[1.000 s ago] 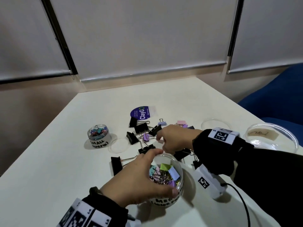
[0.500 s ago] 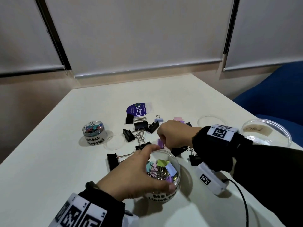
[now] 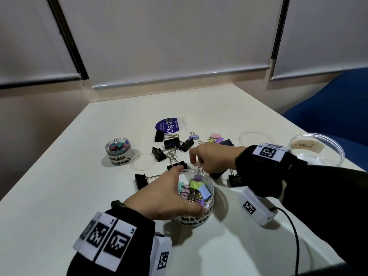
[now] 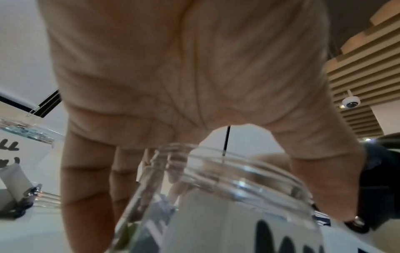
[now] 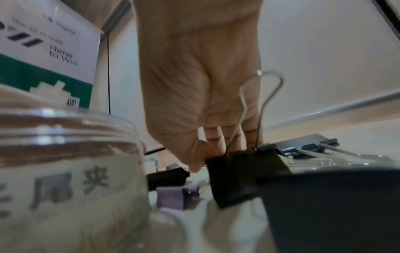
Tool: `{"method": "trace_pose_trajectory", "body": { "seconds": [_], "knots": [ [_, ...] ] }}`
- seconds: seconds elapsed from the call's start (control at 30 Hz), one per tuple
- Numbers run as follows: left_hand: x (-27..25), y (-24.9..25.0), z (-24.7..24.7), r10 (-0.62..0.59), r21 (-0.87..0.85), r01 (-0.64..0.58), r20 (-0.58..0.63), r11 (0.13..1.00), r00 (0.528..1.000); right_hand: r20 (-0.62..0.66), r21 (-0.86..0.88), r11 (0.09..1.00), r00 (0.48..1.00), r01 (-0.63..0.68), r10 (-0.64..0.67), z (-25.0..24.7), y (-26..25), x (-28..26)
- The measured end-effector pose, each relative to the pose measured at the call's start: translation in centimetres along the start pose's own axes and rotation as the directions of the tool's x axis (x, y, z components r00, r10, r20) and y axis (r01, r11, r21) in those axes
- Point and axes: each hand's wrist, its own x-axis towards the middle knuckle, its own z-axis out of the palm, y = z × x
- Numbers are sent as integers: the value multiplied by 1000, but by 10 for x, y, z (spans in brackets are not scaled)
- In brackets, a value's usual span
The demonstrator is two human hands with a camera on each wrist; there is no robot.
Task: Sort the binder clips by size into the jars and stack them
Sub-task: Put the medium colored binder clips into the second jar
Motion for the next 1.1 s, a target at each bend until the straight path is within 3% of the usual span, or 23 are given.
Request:
{"method": "trace_pose_trajectory", "body": {
  "seconds": [0.13,0.2,0.43,0.57,0.67,0.73,0.77,0.87,0.97,1.1],
  "knots": [
    [0,-2,0,0,-24,0,12,1000,1000,171,47,998,985,28,-35,-2,-1,-5],
    [-1,-2,-1,2,-15,-1,15,1000,1000,187,42,999,982,27,-34,1,0,-3],
    [0,-1,-1,-13,-34,14,22,999,1000,28,-33,991,991,131,-130,6,0,-7],
    [0,-3,-1,-35,-22,36,26,999,999,-160,-50,997,985,64,-71,-1,3,-12],
    [0,-2,-1,-53,13,53,7,999,999,-386,198,980,920,2,76,-20,-3,-20],
    [1,0,-1,-56,33,56,-1,998,998,-387,367,930,911,12,140,-31,-13,-28],
    [2,0,0,-55,26,55,3,998,998,-345,364,931,930,12,123,-34,-19,-32],
    [6,-3,3,-33,-26,34,22,999,999,-251,161,987,967,-4,45,-24,-39,-43],
    [6,-2,4,-41,-49,42,35,998,999,-332,75,992,935,-102,122,-21,-40,-45],
    [0,3,2,-81,42,82,-11,996,997,-375,228,957,890,-181,258,-36,-13,-33]
  ]
}}
